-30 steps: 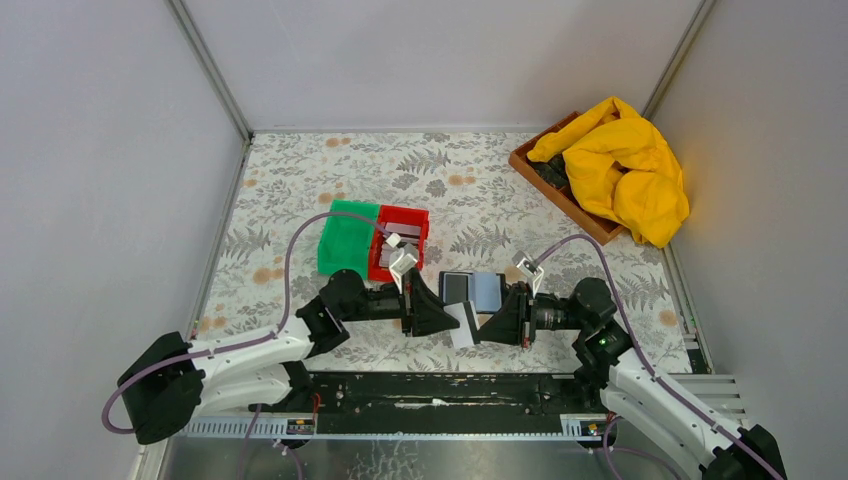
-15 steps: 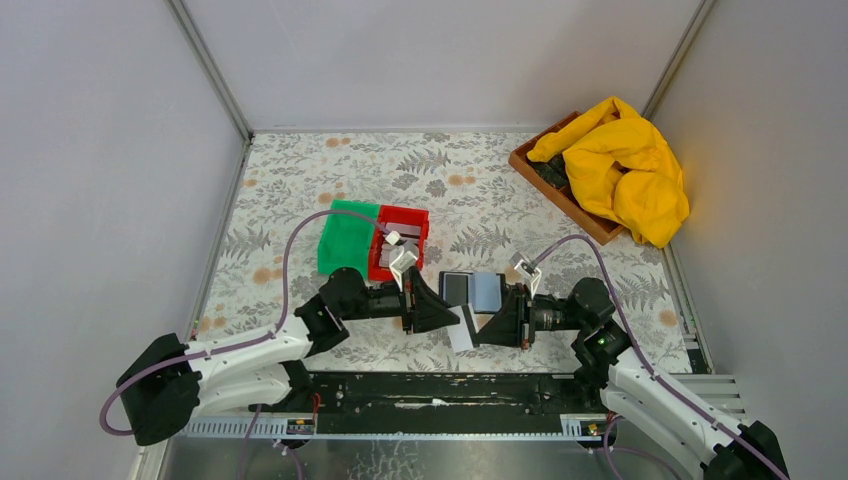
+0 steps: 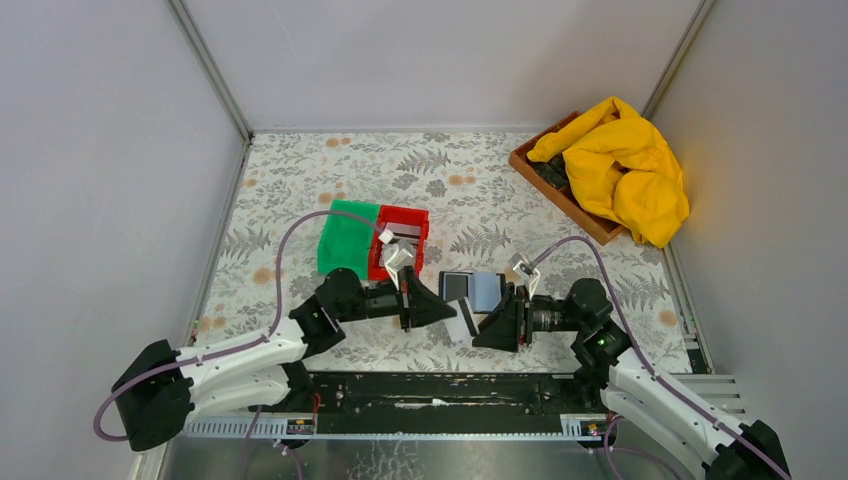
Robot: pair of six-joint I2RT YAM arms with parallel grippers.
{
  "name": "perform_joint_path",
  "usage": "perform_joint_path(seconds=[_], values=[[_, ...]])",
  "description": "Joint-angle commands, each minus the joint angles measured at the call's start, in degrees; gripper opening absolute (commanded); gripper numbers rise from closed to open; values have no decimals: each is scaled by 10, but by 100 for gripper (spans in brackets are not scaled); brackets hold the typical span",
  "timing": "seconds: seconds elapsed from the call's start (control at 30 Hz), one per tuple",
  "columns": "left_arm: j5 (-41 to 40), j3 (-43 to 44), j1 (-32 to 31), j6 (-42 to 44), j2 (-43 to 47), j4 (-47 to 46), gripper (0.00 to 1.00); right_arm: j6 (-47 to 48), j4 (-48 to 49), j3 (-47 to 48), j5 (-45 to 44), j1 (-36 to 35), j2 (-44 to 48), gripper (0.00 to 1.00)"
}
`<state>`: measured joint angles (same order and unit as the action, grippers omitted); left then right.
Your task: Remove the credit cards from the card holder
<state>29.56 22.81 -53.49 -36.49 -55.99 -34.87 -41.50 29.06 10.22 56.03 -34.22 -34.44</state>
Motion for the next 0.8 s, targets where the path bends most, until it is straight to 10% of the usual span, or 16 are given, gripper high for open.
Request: perform_joint_path(seconds=[0.0,0.3,0.77], values=[[-144,2,13,4,41,30,0,52,-53,24,-39,-9,38,60],[-609,-17,46,0,123,180,0,104,-136,14,-123,-9,69,71],[-538,81,212,-69,-133,91,0,108,-103,-13,-129,-9,45,71]])
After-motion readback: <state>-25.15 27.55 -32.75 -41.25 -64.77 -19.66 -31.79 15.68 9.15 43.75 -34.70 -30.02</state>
